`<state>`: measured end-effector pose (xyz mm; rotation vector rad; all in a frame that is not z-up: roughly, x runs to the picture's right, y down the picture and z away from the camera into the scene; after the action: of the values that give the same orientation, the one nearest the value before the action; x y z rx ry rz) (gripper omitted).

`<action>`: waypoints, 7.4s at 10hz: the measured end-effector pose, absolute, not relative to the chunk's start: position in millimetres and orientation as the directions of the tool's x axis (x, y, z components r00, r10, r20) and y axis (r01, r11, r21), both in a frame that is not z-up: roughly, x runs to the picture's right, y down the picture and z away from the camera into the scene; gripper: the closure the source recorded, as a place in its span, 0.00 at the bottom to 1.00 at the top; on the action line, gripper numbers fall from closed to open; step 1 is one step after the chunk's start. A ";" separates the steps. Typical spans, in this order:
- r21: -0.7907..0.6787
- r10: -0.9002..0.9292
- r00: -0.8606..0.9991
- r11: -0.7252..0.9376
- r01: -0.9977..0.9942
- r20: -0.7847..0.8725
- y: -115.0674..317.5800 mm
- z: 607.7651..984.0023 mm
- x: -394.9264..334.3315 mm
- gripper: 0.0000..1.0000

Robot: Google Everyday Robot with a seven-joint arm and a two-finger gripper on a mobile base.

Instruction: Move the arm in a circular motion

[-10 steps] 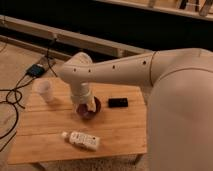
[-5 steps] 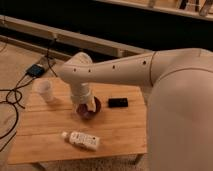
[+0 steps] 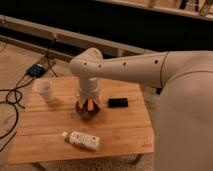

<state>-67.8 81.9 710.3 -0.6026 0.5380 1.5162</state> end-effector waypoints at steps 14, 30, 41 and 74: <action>-0.135 0.721 0.179 0.119 -0.984 -0.669 -5.2 816.1 -144.4 0.35; 0.052 0.640 -0.084 -0.068 -0.996 -0.764 84.9 703.6 -56.1 0.35; 0.116 0.737 -0.113 -0.048 -0.992 -0.666 -14.4 802.2 -39.0 0.35; 0.090 0.681 -0.066 0.000 -0.996 -0.730 42.4 750.8 -20.5 0.35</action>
<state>-20.5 42.4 750.8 -0.5781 0.7124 1.5090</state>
